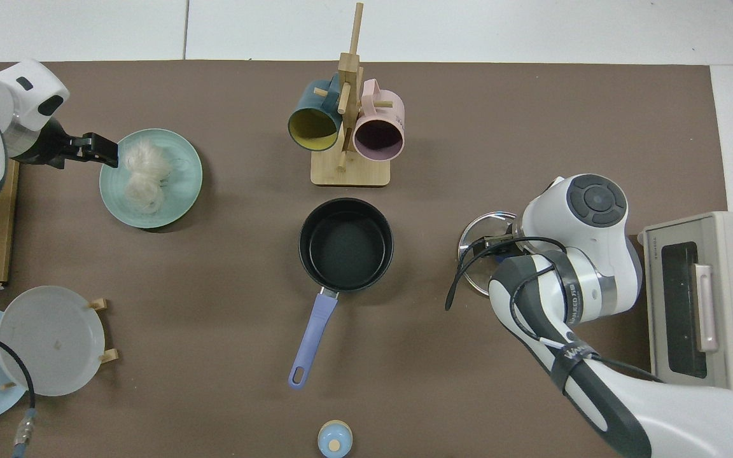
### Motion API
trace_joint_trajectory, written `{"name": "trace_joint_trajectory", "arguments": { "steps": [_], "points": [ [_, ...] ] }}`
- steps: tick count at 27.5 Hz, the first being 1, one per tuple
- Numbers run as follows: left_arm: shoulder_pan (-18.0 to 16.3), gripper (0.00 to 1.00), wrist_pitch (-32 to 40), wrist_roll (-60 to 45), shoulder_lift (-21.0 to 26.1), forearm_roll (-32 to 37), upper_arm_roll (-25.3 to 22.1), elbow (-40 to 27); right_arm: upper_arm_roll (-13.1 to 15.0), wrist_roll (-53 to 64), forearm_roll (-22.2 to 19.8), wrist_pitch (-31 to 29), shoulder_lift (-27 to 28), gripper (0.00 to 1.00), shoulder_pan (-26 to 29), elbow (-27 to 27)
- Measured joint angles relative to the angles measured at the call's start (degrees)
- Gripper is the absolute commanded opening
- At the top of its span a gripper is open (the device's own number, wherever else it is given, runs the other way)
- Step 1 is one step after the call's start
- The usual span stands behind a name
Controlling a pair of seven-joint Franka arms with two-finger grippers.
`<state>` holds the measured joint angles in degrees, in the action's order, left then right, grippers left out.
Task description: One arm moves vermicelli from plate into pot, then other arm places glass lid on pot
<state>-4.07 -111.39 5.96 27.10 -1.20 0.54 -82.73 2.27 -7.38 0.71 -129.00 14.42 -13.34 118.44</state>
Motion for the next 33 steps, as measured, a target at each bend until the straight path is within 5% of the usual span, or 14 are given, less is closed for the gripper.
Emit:
{"name": "trace_joint_trajectory", "arguments": {
  "steps": [5,12,24,28,31,33],
  "points": [
    [-0.03,0.98,-4.61,-0.73,3.08,0.0,0.05,0.01,0.0,0.74,-0.02,0.0,-0.01,0.46,-0.01,0.02],
    [0.1,0.99,-9.21,-5.12,4.16,-0.01,0.97,-2.27,-0.02,1.55,-0.08,0.0,-0.2,0.08,-0.1,0.17],
    [0.87,0.97,-16.33,-8.76,3.37,-0.01,2.34,-8.6,-0.02,1.85,-0.31,0.1,-0.24,0.03,-1.38,-0.88],
    [0.91,0.36,-18.27,-9.23,2.51,-0.01,2.49,-10.8,0.02,1.98,-0.78,1.42,-0.3,0.0,-1.38,-2.94],
    [0.9,0.0,-18.42,-9.23,1.95,-0.01,2.49,-11.65,0.03,2.0,-2.34,3.68,-0.39,0.0,-1.37,-4.99],
    [0.91,0.0,-18.42,-9.23,1.62,-0.01,2.54,-11.95,0.07,2.0,-2.95,5.06,-0.48,0.0,-1.36,-6.44]
  ]
}}
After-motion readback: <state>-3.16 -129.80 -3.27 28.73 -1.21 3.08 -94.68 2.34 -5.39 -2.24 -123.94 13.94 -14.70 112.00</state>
